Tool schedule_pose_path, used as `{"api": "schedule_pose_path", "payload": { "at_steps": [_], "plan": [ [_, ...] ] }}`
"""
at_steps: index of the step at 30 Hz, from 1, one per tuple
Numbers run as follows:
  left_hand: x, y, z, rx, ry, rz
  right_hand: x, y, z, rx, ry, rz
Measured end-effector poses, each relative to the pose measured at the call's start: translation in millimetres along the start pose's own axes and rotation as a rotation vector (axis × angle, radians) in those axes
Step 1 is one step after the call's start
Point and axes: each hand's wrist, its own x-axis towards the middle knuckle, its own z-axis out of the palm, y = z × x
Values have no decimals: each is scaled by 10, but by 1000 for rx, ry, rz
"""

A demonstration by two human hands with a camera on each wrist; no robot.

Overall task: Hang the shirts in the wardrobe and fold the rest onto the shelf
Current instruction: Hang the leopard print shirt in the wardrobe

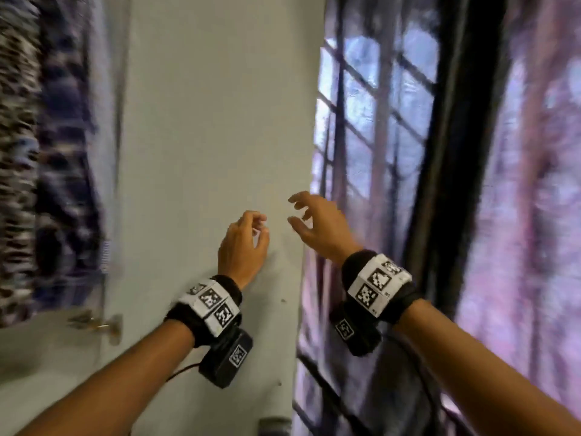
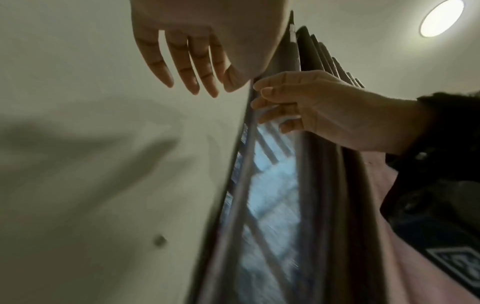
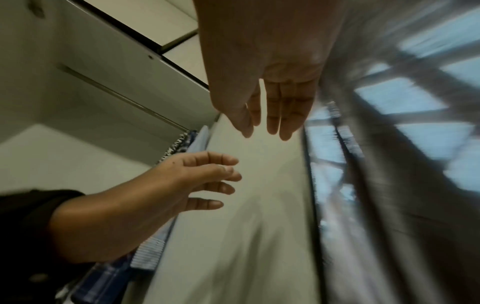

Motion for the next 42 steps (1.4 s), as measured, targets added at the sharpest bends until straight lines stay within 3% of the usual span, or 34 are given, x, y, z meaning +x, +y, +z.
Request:
{"api": "schedule_pose_path", "payload": {
  "at_steps": [4, 9, 13, 18, 21, 25, 29, 33, 36, 42],
  "plan": [
    [-719, 653, 885, -265, -134, 12, -1149, 694, -489, -78, 4, 122],
    [-1672, 1661, 1645, -590, -262, 187, -2549, 1150, -1179, -190, 30, 291],
    [-2466, 2433, 2167, -736, -519, 317, -3619, 1350, -1731, -361, 10, 562],
    [-3645, 3240, 2601, -833, -1038, 283, -5181, 1086, -2339, -557, 7, 1065],
    [-4363, 3646, 2667, -810, -1299, 344, -6123, 701, -2633, -653, -41, 1297],
    [-5121, 4068, 2698, -698, -1583, 440, -7168, 135, -3063, -727, 38, 1584],
    [-5711, 4609, 2829, -634, -1687, 502, -7985, -359, -3671, -821, 32, 1755],
    [-6114, 4931, 2887, -575, -1730, 519, -8443, -537, -4174, -881, 52, 1831],
    [-6229, 5081, 2977, -566, -1767, 532, -8605, -411, -4417, -896, 70, 1844],
    [-6235, 5353, 3551, -501, -1786, 524, -8735, 300, -4623, -850, 66, 1867]
  ]
}}
